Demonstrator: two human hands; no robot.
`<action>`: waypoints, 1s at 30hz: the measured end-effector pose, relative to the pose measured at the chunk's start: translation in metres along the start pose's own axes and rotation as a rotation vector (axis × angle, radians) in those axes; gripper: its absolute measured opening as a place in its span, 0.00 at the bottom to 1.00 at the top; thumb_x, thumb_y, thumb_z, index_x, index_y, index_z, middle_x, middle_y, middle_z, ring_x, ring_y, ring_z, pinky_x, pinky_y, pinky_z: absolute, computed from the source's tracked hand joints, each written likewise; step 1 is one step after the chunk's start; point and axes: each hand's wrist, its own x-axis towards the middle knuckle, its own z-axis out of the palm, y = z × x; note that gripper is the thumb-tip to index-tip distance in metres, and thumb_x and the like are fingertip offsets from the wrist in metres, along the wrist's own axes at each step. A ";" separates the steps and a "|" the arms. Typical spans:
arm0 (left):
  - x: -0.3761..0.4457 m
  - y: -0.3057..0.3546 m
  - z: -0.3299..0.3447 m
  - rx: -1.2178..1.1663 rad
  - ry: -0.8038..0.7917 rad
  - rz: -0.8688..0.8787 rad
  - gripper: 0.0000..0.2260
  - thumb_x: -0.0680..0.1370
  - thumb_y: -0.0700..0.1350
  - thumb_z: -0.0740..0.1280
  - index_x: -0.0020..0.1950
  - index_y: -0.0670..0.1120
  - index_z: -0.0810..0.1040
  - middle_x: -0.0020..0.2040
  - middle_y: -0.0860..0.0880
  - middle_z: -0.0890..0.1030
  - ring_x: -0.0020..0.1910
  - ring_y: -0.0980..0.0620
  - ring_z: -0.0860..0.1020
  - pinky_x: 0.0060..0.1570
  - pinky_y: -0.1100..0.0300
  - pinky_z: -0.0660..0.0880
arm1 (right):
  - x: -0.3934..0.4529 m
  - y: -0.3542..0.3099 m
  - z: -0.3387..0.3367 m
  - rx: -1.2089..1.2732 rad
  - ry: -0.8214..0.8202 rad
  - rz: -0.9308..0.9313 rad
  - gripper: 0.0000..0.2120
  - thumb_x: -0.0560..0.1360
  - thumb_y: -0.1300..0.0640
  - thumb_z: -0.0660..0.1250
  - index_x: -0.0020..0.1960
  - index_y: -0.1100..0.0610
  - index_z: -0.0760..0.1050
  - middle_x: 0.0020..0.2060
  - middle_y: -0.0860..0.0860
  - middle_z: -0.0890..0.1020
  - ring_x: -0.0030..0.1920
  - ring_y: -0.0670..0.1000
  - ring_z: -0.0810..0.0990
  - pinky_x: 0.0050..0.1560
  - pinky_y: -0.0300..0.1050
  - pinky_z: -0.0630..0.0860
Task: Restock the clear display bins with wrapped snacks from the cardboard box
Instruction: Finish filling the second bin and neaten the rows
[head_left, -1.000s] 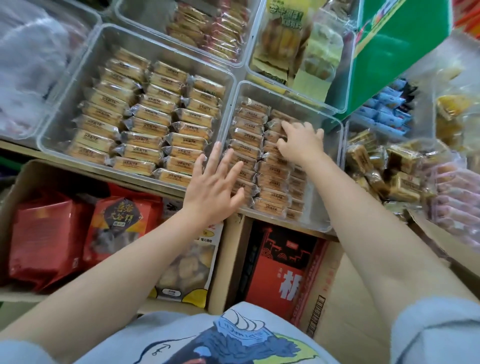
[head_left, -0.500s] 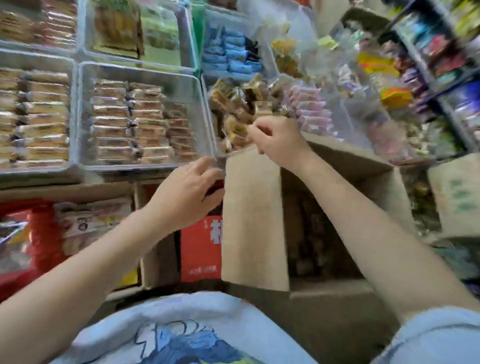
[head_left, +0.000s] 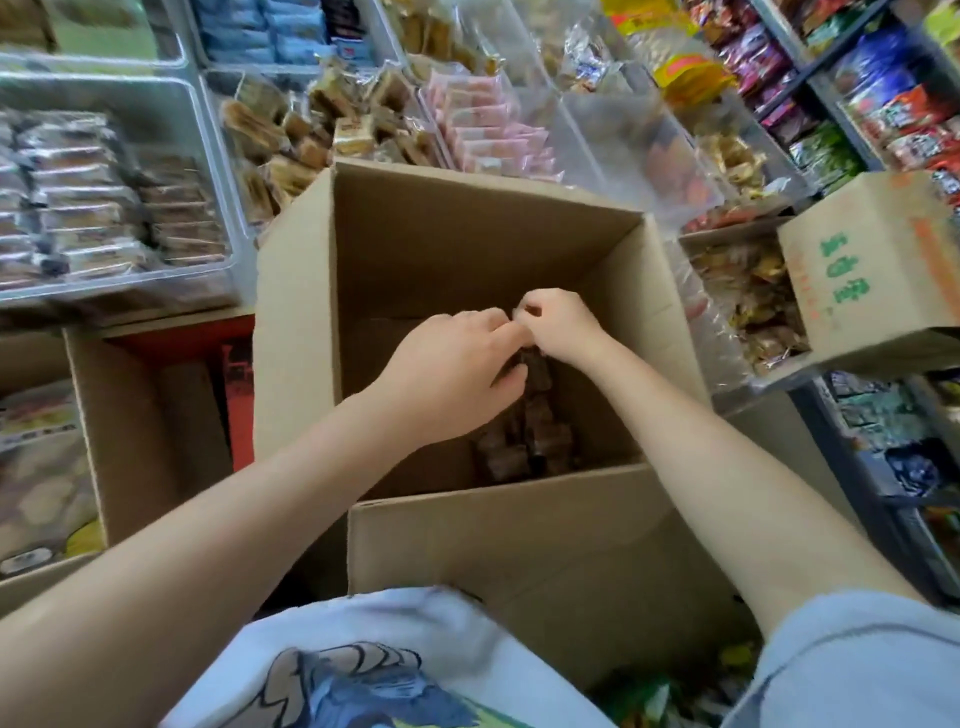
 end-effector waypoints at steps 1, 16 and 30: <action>0.006 -0.003 0.009 0.031 -0.021 -0.027 0.15 0.83 0.51 0.60 0.66 0.48 0.78 0.55 0.49 0.81 0.49 0.50 0.81 0.45 0.53 0.80 | 0.007 0.014 0.004 -0.048 -0.024 0.005 0.09 0.79 0.53 0.63 0.48 0.55 0.80 0.46 0.52 0.83 0.46 0.53 0.81 0.49 0.52 0.79; 0.018 -0.030 0.046 0.183 -0.139 -0.283 0.24 0.78 0.60 0.56 0.66 0.48 0.77 0.57 0.49 0.80 0.55 0.49 0.79 0.44 0.54 0.79 | 0.094 0.134 0.108 -0.565 -0.472 0.044 0.39 0.79 0.54 0.66 0.82 0.54 0.46 0.79 0.64 0.51 0.75 0.66 0.60 0.72 0.60 0.64; 0.007 -0.031 0.017 -0.013 0.098 -0.263 0.36 0.74 0.51 0.75 0.78 0.51 0.64 0.77 0.46 0.65 0.74 0.44 0.66 0.69 0.50 0.69 | 0.049 -0.006 -0.029 0.675 -0.753 -0.020 0.21 0.79 0.39 0.64 0.54 0.56 0.81 0.37 0.52 0.78 0.35 0.48 0.71 0.39 0.43 0.67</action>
